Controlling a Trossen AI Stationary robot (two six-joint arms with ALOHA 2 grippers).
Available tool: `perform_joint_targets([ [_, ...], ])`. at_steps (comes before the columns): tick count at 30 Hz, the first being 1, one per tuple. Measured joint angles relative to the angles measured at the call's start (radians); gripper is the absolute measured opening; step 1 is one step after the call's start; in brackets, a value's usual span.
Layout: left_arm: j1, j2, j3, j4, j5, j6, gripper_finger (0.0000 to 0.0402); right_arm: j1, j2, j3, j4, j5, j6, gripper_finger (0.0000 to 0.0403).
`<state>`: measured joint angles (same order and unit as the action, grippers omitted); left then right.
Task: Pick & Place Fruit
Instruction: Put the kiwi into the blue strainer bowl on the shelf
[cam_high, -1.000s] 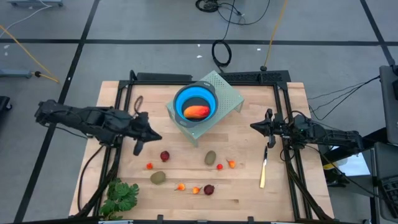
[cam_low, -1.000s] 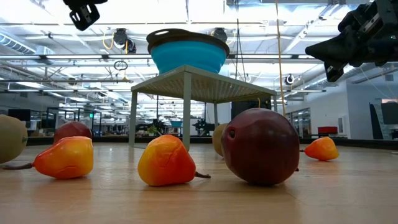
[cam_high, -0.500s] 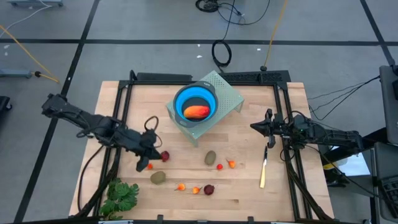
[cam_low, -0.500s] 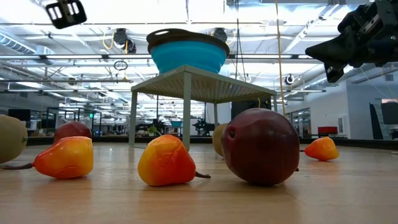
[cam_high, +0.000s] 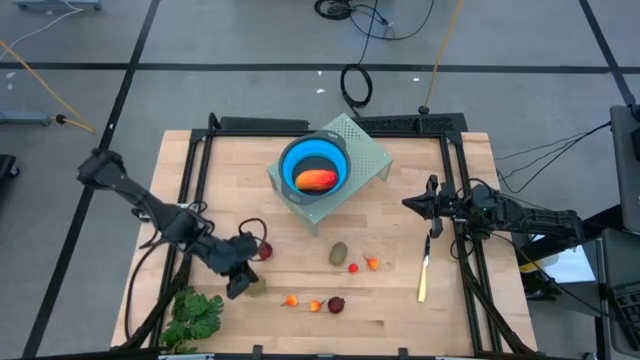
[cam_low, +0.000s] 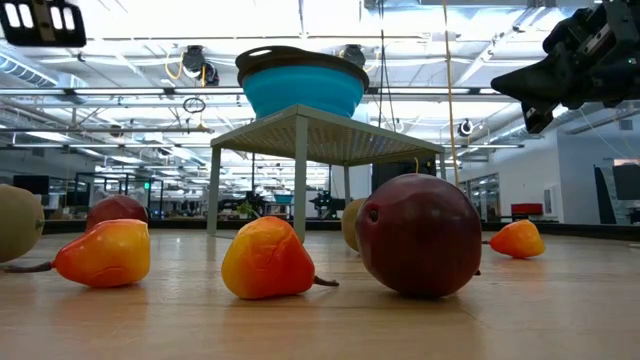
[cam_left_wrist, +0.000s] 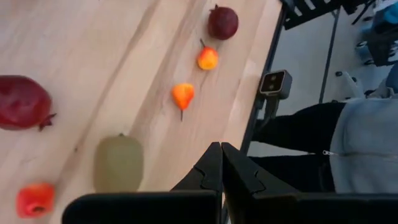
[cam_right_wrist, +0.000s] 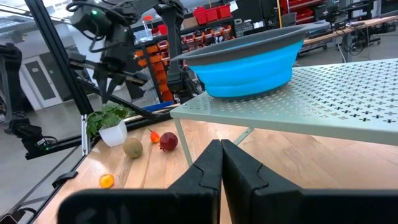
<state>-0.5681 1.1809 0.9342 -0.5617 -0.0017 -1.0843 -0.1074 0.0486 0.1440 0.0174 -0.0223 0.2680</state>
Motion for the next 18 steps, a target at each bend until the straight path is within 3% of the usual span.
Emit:
perform_joint_targets([
  [3,-0.014,0.046,0.049,-0.020,-0.015,0.003,0.0001,0.000,0.000,0.000,0.000,0.000,0.000,0.0000],
  [12,-0.022,0.208,0.244,-0.307,-0.018,-0.043,0.0000,0.000,0.000,0.000,0.000,0.000,0.000,0.0000],
  [18,-0.021,0.275,0.269,-0.351,-0.006,-0.105,0.0000,0.000,0.000,0.000,0.000,0.000,0.000,0.0000],
])
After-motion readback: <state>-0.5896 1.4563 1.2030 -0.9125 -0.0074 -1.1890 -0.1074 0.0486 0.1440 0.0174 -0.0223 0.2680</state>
